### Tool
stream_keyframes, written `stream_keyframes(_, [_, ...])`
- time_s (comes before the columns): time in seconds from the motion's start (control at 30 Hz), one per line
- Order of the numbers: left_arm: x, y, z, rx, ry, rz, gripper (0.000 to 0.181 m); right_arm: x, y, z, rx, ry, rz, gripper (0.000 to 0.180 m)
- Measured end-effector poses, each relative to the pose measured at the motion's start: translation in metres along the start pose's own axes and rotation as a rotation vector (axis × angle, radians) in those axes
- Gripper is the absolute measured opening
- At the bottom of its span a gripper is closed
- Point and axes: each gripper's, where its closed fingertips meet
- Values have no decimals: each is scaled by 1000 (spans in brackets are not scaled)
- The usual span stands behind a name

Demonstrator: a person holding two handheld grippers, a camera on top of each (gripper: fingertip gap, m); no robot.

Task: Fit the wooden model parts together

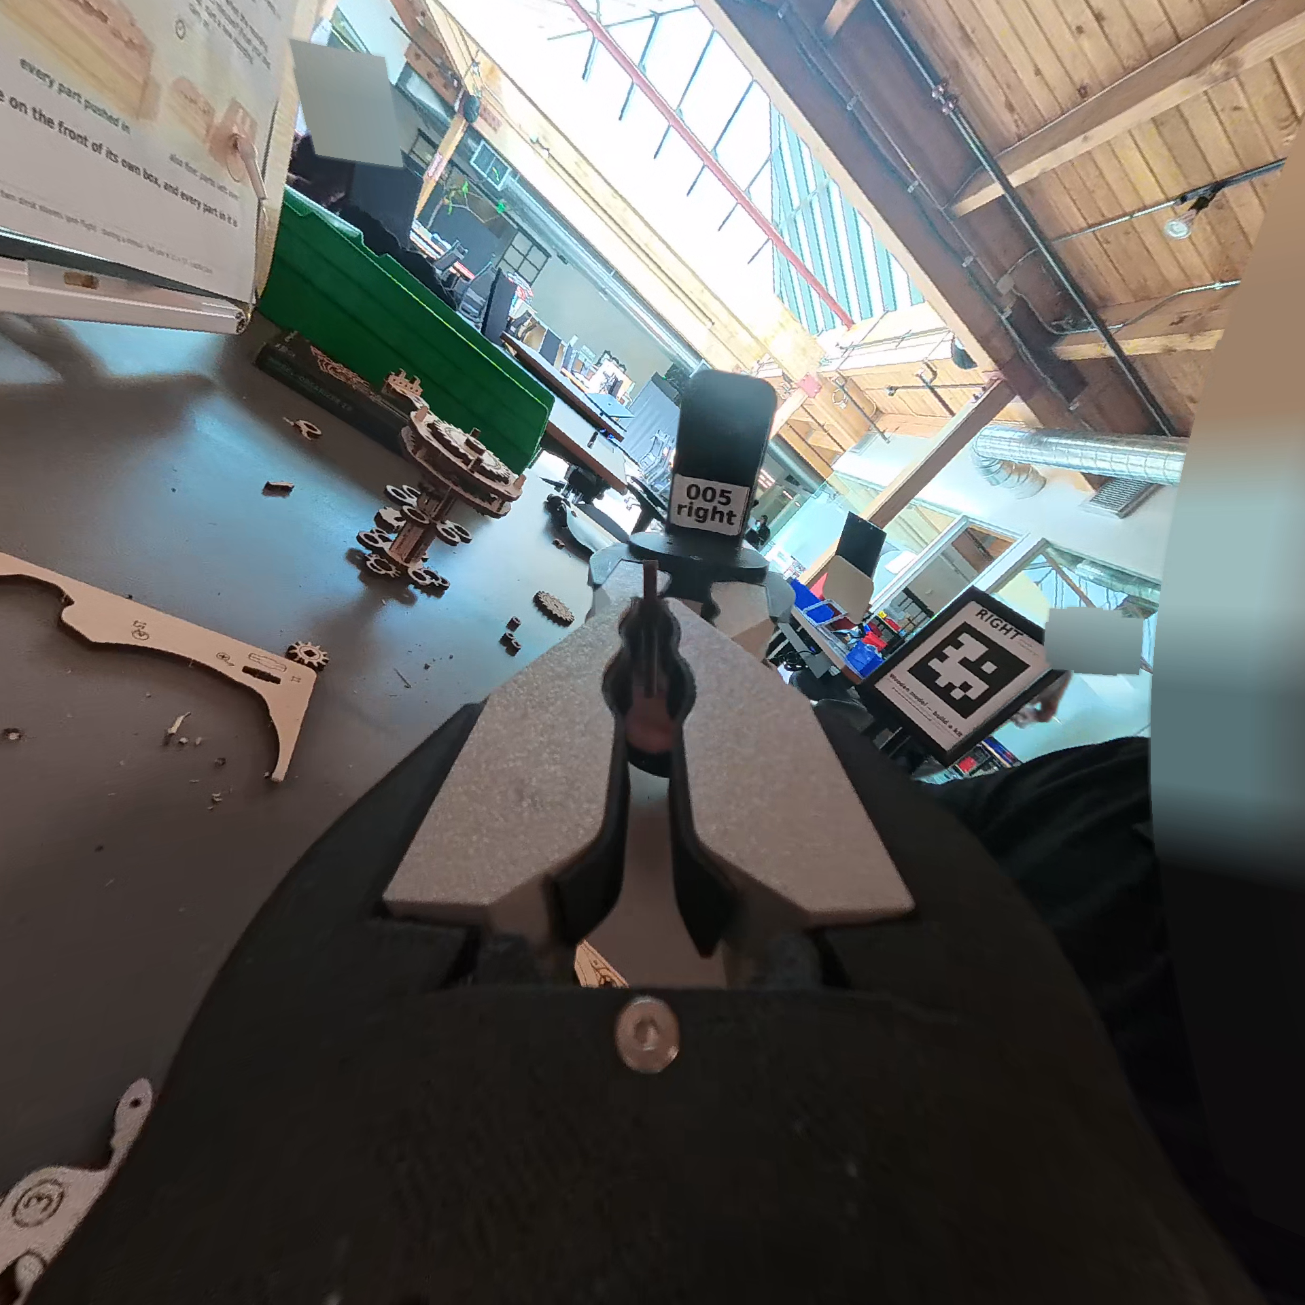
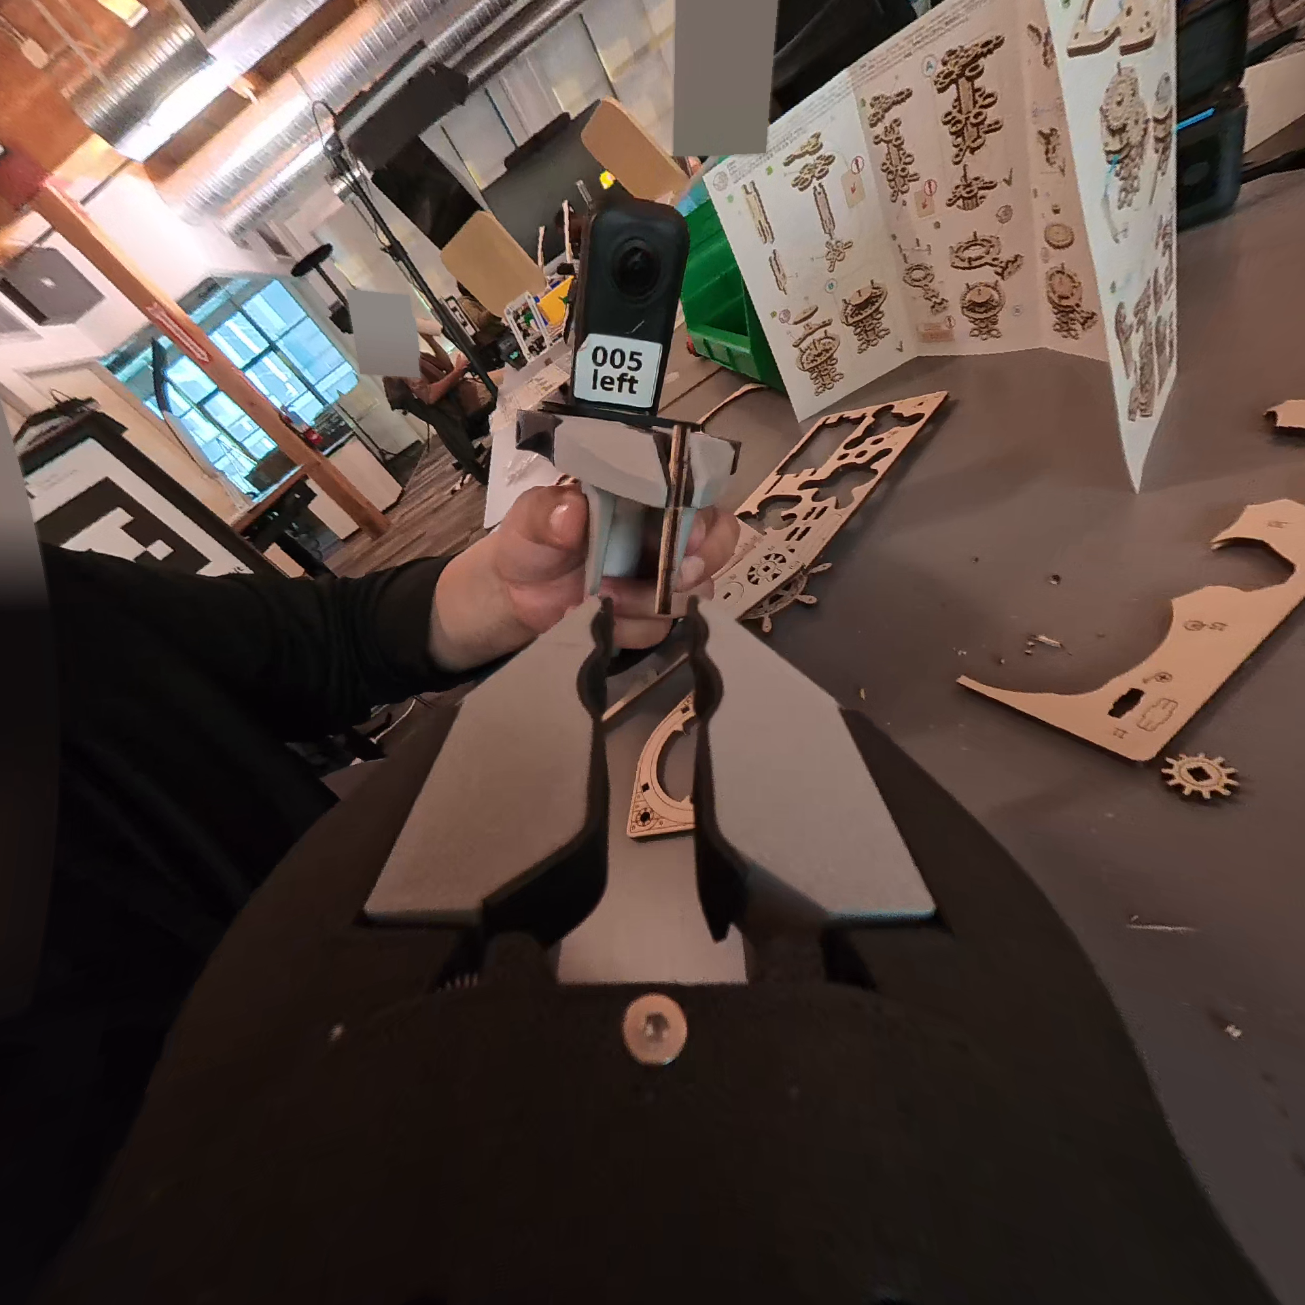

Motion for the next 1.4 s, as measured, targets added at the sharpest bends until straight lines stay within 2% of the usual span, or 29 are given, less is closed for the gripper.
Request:
stream_keyframes(0.07, [1, 1, 2, 0, -6, 2, 1, 1, 2, 2, -11, -14, 8, 0])
stream_keyframes(0.4, [-1, -4, 5, 29, -48, -43, 1, -4, 6, 1, 89, 32, -7, 0])
stream_keyframes(0.5, [0, -5, 8, 16, -64, -46, 9, -7, 9, -2, 109, 56, 4, 0])
stream_keyframes(0.6, [0, -7, 8, 11, -64, -53, 9, -9, 10, -2, 123, 66, 8, 0])
stream_keyframes(0.8, [2, -6, 8, 25, -54, -51, 0, -8, 9, 1, 118, 58, 9, 0])
stream_keyframes(1.1, [-3, -7, 20, 7, -98, -69, 1, -9, 8, 3, 128, 65, 7, 0])
stream_keyframes(1.23, [-19, -13, 32, 7, -169, -127, 1, -9, 10, 3, 137, 69, 11, 0])
stream_keyframes(1.4, [-45, -12, 17, 26, -156, -146, 3, -9, 9, 3, 138, 72, 2, 0])
Point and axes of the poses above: each gripper's, where its closed fingertips meet, x out along the fingers, z out of its underside, y = z × x across the jaws, and after that the axes turned 11 degrees about y, right-handed
